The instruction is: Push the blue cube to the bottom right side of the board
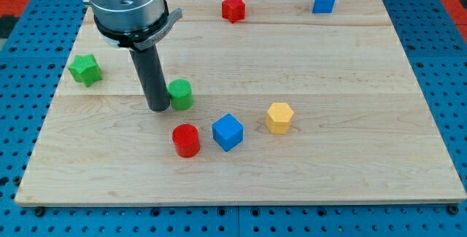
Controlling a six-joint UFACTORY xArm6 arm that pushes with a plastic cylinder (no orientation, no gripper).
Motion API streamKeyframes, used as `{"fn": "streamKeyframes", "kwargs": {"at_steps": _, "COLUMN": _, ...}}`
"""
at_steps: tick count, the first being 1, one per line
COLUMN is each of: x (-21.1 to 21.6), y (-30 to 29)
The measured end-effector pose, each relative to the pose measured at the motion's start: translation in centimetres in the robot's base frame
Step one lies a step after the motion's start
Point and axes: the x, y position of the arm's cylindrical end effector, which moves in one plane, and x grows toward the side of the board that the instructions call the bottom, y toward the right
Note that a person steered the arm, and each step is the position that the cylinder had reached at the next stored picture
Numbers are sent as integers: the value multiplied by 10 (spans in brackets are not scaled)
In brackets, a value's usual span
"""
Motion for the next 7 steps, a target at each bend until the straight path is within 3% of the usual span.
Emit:
{"fn": "streamKeyframes", "kwargs": {"at_steps": 1, "x": 13, "y": 0}}
{"fn": "streamKeyframes", "kwargs": {"at_steps": 2, "x": 61, "y": -6}}
{"fn": "streamKeyframes", "kwargs": {"at_steps": 3, "x": 62, "y": -5}}
{"fn": "streamKeyframes", "kwargs": {"at_steps": 5, "x": 69, "y": 69}}
{"fn": "streamKeyframes", "kwargs": {"at_steps": 7, "x": 73, "y": 87}}
